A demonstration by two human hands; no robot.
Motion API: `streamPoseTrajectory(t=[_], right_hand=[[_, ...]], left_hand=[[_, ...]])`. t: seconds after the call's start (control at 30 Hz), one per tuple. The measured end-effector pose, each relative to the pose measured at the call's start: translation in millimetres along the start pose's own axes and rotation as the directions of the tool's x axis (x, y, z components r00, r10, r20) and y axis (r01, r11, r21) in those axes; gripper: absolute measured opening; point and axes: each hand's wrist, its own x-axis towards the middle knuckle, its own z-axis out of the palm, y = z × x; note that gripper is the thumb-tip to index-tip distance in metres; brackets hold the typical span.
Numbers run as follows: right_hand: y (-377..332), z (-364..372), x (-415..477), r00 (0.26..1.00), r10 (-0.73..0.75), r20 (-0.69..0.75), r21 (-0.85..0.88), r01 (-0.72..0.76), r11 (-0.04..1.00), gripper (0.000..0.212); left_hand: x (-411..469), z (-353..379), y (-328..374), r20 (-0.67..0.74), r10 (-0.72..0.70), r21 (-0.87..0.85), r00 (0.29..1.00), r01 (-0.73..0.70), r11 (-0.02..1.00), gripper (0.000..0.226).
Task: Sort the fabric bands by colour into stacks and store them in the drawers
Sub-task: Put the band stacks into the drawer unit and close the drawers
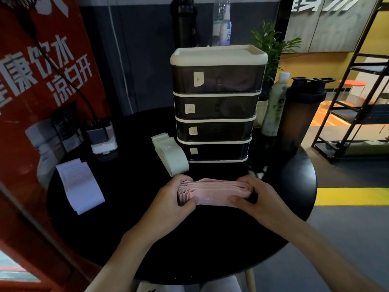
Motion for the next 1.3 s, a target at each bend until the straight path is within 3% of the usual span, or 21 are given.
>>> streamPoseTrajectory(t=[0.17, 0.33, 0.57, 0.87, 0.97, 1.13, 1.3], right_hand=[[0.0, -0.2, 0.1, 0.999, 0.015, -0.028, -0.031, -0.016, 0.999, 0.024], [3.0, 1.3, 0.7, 1.000, 0.014, 0.023, -0.153, -0.010, 0.988, 0.039], [3.5, -0.1, 1.8, 0.999, 0.028, -0.015, -0.094, -0.029, 0.995, 0.019], [2.7, -0.3, 1.9, 0.998, 0.063, -0.006, -0.039, -0.063, 0.997, 0.022], [1.7, -0.2, 1.5, 0.998, 0.067, -0.012, -0.028, -0.067, 0.997, 0.019], [0.9, 0.4, 1.6, 0.988, 0.140, -0.060, 0.185, -0.127, 0.975, 0.030], [4.1, 1.8, 1.7, 0.981, 0.186, -0.046, 0.089, -0.182, 0.979, 0.035]], left_hand=[[-1.2, -0.7, 1.2, 0.001, 0.042, -0.013, 0.999, -0.042, 0.999, 0.048], [1.2, -0.4, -3.7, 0.007, 0.099, 0.050, 0.995, -0.099, 0.994, 0.033], [-0.4, -2.3, -5.0, -0.030, -0.006, 0.014, 1.000, 0.007, 1.000, 0.043], [1.3, -2.6, -8.7, -0.083, -0.047, -0.009, 0.995, 0.047, 0.999, 0.028], [1.4, -1.8, -10.2, -0.093, -0.057, -0.056, 0.994, 0.052, 0.997, 0.034], [0.9, -2.5, -10.4, -0.128, -0.071, -0.228, 0.989, 0.040, 0.973, 0.050], [1.7, 1.3, -8.6, -0.178, -0.060, -0.145, 0.982, 0.034, 0.989, 0.043]])
